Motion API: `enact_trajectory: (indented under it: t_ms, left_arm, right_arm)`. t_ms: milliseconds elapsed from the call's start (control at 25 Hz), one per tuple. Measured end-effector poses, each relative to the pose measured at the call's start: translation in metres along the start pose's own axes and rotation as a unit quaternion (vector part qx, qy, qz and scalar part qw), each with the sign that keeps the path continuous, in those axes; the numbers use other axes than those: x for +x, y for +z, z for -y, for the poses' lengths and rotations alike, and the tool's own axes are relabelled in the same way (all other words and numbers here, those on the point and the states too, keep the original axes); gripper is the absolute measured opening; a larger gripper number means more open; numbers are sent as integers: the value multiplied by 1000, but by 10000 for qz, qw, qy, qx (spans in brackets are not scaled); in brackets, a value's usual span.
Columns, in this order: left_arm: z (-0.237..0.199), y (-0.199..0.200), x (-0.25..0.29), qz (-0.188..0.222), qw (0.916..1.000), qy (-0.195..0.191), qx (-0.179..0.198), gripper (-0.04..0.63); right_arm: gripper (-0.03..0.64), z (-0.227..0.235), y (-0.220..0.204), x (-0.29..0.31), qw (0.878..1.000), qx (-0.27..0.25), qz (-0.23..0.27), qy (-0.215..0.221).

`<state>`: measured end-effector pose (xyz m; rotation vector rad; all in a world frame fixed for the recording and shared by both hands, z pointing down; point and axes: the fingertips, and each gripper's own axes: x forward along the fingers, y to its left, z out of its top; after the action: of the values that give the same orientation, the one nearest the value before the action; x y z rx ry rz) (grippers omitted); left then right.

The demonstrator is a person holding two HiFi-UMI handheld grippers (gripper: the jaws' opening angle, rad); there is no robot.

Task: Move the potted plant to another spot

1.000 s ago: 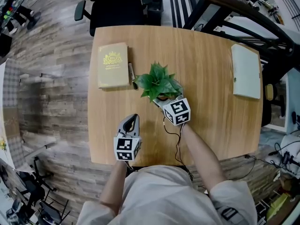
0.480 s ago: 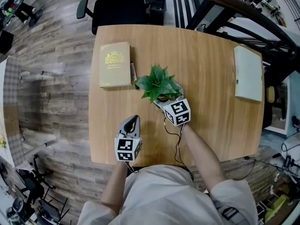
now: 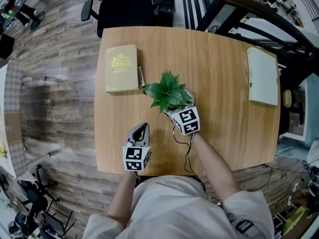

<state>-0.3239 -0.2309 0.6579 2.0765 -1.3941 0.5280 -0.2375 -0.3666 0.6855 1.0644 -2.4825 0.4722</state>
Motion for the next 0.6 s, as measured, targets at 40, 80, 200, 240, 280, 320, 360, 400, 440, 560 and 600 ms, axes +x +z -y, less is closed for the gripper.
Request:
enact_trajectory:
  t_ms: [40, 80, 200, 240, 280, 320, 360, 400, 440, 560, 600]
  left_arm:
    - [1, -1, -2, -16, 10000, 0, 12, 12]
    - [2, -2, -3, -32, 10000, 0, 22, 11]
    - [3, -3, -7, -31, 10000, 37, 34, 11]
    - [3, -4, -8, -31, 10000, 60, 17, 11]
    - [3, -5, -9, -38, 10000, 80, -8, 11]
    - [4, -8, -10, -53, 9999, 94, -37, 11]
    - [6, -10, -12, -72, 9999, 104, -65, 11]
    - [7, -13, -12, -84, 9999, 113, -78, 11]
    - [9, -14, -13, -82, 9999, 123, -74, 11]
    - [14, -17, -15, -74, 9998, 163, -56, 11]
    - [16, -19, -15, -87, 9998, 173, -71, 11]
  right_arm:
    - [516, -1, -2, -2, 10000, -4, -25, -3]
    - [515, -3, -3, -3, 10000, -6, -45, -1]
    - [518, -8, -10, -6, 9999, -18, -108, 53]
    - [520, -10, -12, -7, 9999, -12, -117, 82]
    - [520, -12, -13, -8, 9999, 5, -121, 109]
    - [522, -15, -14, -9, 9998, 30, -126, 132]
    - [522, -16, -16, -11, 9998, 52, -131, 153]
    - [523, -18, -18, -12, 9997, 66, -133, 173]
    - [523, -19, -19, -13, 9997, 76, -132, 191]
    - [523, -21, -25, -20, 9996, 105, -130, 221]
    - [523, -21, -27, -23, 9996, 115, -136, 218]
